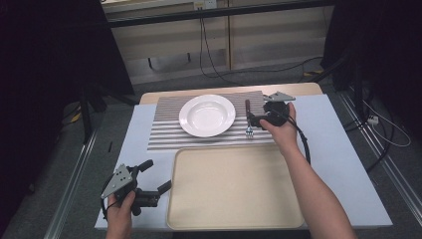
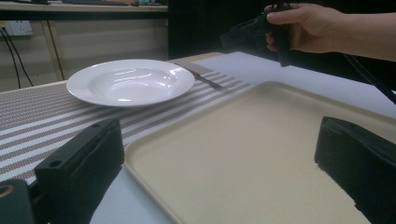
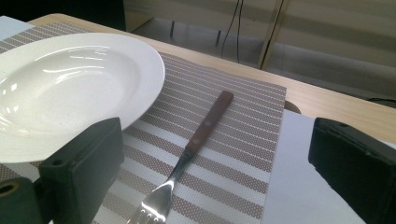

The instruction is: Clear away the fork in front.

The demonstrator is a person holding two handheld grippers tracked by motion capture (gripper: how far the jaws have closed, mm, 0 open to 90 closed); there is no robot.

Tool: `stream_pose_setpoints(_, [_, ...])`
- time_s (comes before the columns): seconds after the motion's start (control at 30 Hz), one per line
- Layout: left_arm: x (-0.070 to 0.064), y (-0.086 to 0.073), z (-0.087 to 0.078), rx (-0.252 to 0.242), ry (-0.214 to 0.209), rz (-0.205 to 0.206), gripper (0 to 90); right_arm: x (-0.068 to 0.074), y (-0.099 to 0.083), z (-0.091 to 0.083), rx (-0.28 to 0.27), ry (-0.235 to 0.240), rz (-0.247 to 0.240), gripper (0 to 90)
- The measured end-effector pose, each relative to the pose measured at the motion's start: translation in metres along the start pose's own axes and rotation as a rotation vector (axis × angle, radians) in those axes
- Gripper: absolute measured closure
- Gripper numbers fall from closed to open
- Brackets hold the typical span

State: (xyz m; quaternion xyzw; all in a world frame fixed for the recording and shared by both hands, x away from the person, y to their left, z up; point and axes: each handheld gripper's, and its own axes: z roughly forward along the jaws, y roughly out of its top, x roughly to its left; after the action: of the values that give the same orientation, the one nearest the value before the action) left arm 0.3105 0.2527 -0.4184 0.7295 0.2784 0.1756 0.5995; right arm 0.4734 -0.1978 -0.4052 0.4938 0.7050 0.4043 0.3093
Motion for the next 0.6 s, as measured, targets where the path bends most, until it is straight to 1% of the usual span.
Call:
stream_pose_setpoints(0.13, [0.0, 0.0, 0.0, -0.001, -0.002, -0.004, 1.7, 0.0, 0.001, 0.005, 0.005, -0.002, 0.006, 3.5])
stream_pose_setpoints(0.17, [0.0, 0.0, 0.001, 0.001, -0.002, -0.004, 1.7, -0.001, 0.001, 0.008, 0.021, -0.01, 0.005, 3.5])
stream_pose_setpoints(0.2, [0.0, 0.0, 0.001, 0.001, -0.002, -0.004, 1.7, -0.001, 0.001, 0.008, 0.021, -0.01, 0.005, 3.5])
stream_pose_setpoints(0.27, [0.0, 0.0, 0.001, 0.001, -0.003, -0.003, 1.7, 0.0, 0.003, 0.014, 0.048, -0.015, 0.002, 3.5])
stream_pose_setpoints(0.4, [0.0, 0.0, 0.0, -0.003, -0.005, -0.004, 1.7, 0.0, 0.003, 0.019, 0.055, -0.013, 0.006, 4.0])
stream_pose_setpoints(0.57, [0.001, 0.0, 0.0, -0.001, -0.004, 0.0, 1.7, -0.002, 0.004, 0.026, 0.08, -0.026, -0.006, 4.0])
stream_pose_setpoints(0.6, [0.001, 0.0, 0.0, 0.0, -0.003, 0.0, 1.7, -0.003, 0.005, 0.028, 0.082, -0.027, 0.001, 4.0])
